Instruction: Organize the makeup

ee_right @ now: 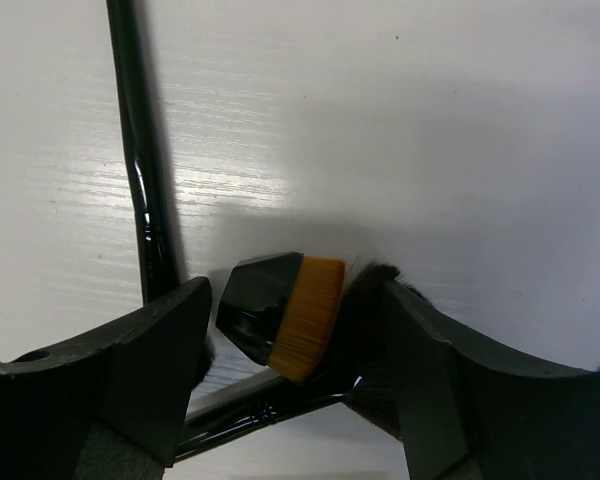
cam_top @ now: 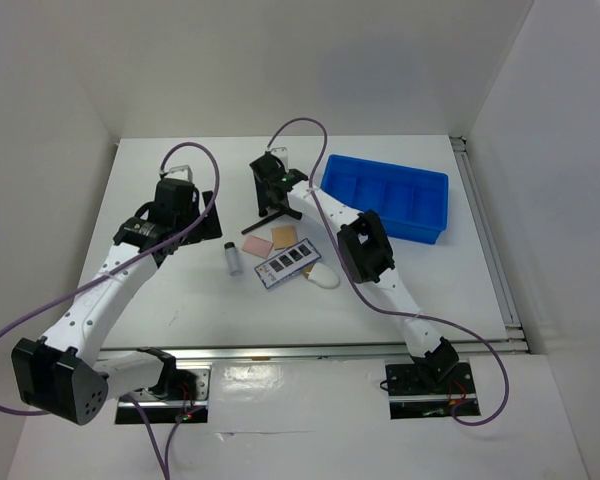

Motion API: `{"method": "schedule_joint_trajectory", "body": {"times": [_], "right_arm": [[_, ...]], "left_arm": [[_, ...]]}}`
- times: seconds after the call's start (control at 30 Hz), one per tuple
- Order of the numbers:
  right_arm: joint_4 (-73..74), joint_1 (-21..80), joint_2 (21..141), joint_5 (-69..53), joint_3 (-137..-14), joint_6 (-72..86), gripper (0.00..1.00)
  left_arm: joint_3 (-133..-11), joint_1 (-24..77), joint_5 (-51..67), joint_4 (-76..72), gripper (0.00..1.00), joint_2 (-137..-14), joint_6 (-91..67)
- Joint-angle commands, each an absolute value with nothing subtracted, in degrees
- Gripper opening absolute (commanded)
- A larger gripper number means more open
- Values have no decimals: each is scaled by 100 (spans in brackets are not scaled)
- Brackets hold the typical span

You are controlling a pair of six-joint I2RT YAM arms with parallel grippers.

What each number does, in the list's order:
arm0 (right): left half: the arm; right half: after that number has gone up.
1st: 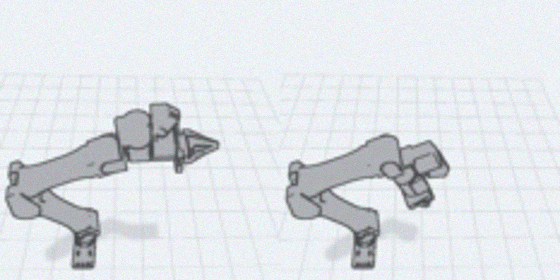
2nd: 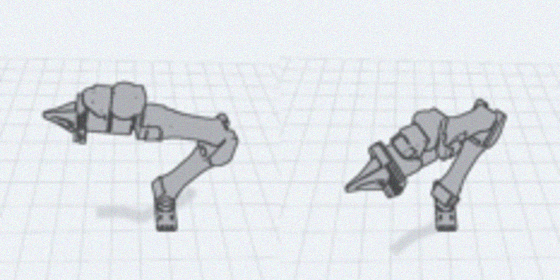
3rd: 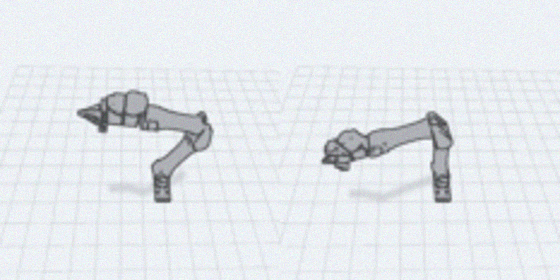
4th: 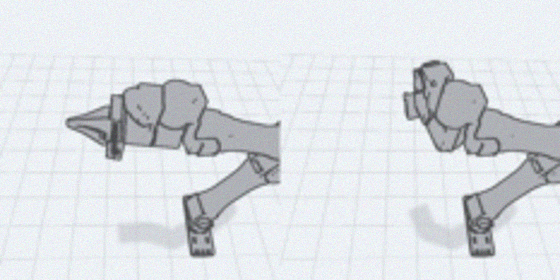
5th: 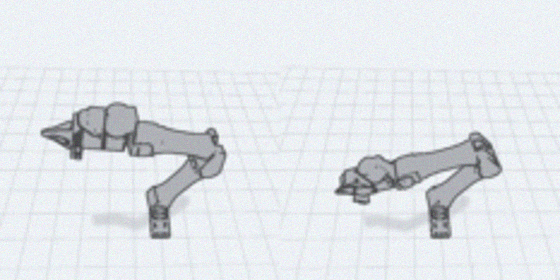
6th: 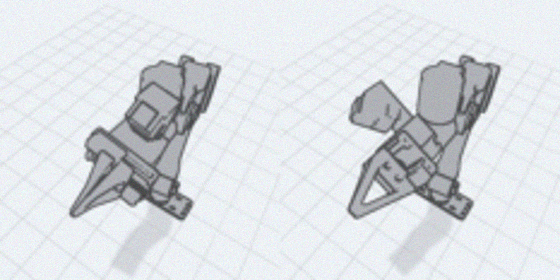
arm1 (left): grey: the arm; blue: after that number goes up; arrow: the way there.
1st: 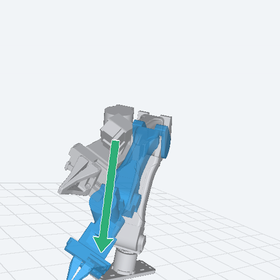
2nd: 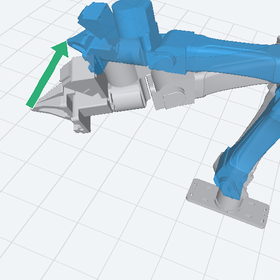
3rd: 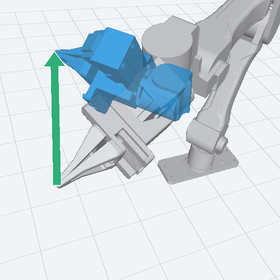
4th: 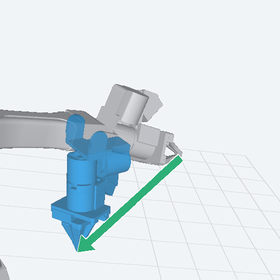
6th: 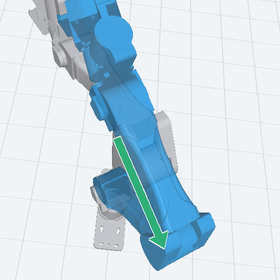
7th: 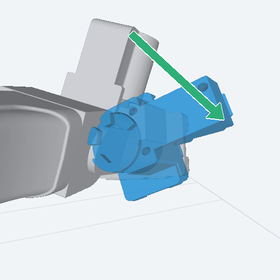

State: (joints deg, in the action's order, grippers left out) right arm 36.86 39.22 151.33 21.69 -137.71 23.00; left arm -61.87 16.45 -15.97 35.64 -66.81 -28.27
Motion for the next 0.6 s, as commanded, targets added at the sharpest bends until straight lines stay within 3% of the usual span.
{"method": "schedule_joint_trajectory", "body": {"times": [0.0,0.17,0.57], "right_arm": [[3376,4016,14810,2364,-13702,2268,74],[3243,4017,14757,2435,-13816,2031,65],[3296,4017,15029,2382,-14124,1978,65]], "left_arm": [[-6170,1670,-1547,3516,100,-6750,-2733],[-6222,1670,-1547,3516,100,-6803,-2681],[-6223,1670,-1494,3516,100,-6908,-2681]]}}
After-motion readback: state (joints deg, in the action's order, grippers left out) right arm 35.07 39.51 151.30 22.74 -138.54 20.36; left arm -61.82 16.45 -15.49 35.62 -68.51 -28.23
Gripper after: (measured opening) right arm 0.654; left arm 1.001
